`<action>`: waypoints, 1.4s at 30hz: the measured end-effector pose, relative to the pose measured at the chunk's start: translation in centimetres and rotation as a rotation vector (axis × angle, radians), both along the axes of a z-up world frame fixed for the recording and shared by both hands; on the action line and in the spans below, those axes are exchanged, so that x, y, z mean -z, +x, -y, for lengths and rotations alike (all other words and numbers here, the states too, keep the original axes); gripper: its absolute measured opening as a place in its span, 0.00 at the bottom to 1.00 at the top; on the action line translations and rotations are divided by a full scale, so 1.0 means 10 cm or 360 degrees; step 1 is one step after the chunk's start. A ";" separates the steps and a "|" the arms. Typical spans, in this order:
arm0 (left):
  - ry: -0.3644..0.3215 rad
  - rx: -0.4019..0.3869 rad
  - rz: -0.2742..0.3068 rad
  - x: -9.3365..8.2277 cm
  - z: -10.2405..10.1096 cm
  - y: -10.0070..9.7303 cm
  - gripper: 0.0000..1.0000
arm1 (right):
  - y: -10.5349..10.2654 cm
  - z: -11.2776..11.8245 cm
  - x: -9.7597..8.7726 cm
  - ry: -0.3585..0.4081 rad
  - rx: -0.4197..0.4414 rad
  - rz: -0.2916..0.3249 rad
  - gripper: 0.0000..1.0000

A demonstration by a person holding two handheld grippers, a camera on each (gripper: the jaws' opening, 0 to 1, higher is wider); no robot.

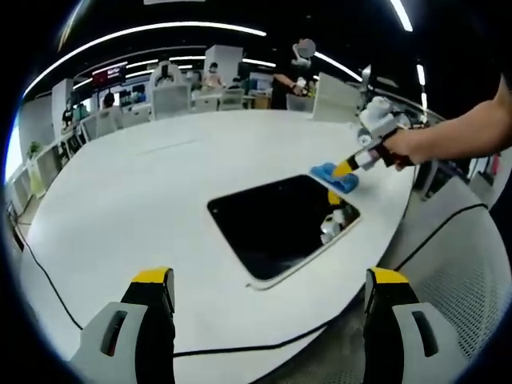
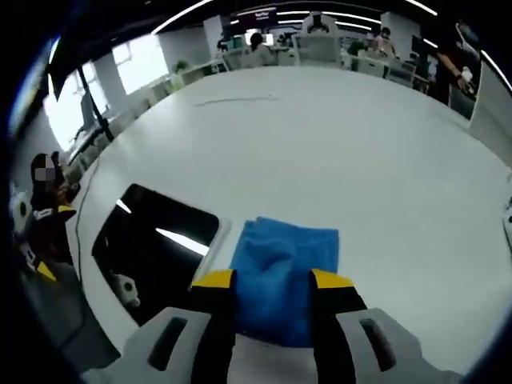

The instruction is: Wipe the mirror surface with the cleaning cloth until all visible marks leave the cleaned area.

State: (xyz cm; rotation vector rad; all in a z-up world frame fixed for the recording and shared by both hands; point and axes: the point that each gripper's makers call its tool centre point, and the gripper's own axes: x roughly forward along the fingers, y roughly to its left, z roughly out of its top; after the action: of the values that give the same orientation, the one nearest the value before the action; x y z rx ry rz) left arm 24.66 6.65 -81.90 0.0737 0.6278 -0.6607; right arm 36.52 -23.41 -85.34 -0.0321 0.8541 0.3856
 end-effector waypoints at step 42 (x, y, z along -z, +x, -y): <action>-0.0078 -0.0087 0.0130 -0.22 -0.05 0.08 1.00 | -0.99 0.60 -0.51 0.0218 -0.0226 0.0552 1.00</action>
State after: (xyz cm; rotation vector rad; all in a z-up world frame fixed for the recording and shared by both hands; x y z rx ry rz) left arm 25.48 7.14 -79.72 0.0376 0.5333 -0.6170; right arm 26.62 -29.41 -80.29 -0.0316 0.4824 0.5534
